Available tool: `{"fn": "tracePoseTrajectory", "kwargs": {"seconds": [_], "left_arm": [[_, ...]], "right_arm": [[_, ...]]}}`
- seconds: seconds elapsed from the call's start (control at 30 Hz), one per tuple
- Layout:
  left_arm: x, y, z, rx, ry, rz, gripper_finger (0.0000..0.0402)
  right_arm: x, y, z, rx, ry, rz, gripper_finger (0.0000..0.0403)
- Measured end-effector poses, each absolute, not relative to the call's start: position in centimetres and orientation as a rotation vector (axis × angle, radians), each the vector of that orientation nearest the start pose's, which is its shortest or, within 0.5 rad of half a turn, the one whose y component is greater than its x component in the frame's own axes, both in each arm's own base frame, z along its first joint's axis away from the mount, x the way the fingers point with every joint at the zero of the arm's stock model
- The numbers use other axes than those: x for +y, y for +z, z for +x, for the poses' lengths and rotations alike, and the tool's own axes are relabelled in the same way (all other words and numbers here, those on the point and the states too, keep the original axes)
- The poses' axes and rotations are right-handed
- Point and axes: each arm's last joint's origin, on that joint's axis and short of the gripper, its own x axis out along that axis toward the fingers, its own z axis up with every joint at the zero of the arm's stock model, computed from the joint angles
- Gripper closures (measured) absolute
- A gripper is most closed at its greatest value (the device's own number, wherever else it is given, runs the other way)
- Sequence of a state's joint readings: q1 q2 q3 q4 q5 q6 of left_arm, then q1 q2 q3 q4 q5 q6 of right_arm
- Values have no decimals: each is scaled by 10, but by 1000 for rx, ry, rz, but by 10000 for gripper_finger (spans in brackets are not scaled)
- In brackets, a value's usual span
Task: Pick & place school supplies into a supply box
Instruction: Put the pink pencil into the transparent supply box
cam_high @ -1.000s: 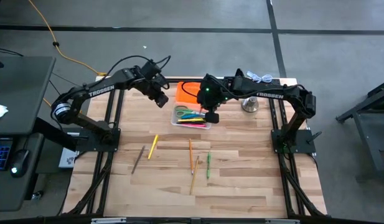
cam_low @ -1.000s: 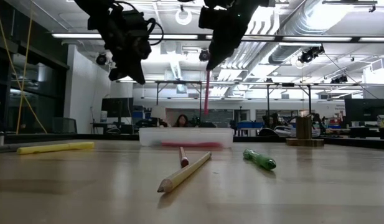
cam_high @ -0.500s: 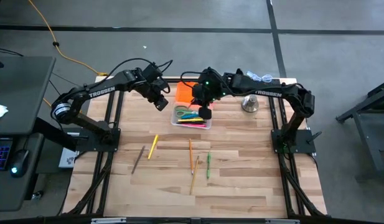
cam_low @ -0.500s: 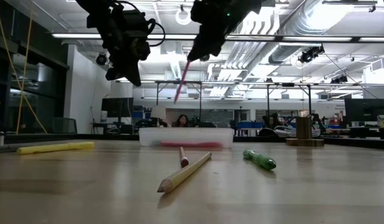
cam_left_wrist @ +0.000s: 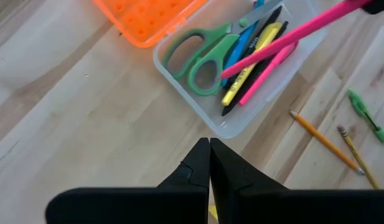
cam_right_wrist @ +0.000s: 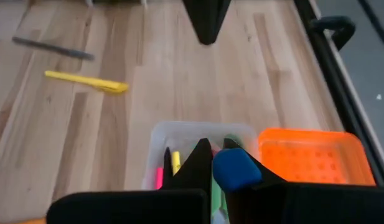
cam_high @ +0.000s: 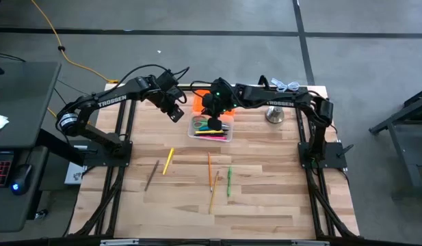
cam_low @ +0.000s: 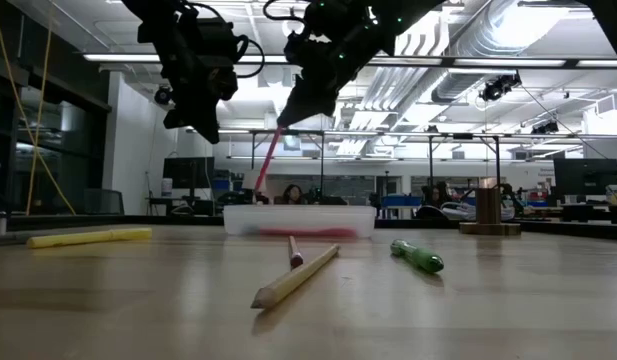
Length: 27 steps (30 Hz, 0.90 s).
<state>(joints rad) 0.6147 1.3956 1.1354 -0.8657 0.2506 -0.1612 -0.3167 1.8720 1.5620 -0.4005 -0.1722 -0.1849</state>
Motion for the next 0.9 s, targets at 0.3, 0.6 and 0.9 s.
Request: {"fn": "tracePoseTrajectory", "kwargs": {"seconds": [0.3, 0.6, 0.9], "left_arm": [[149, 272, 222, 1011, 406, -589, 364], [148, 272, 223, 1004, 379, -585, 364], [149, 277, 230, 909, 261, -597, 364]], "right_arm": [[-143, 275, 400, 664, -61, 106, 403], [-159, 278, 395, 613, 7, 230, 403], [-168, 281, 392, 567, 47, 303, 403]]}}
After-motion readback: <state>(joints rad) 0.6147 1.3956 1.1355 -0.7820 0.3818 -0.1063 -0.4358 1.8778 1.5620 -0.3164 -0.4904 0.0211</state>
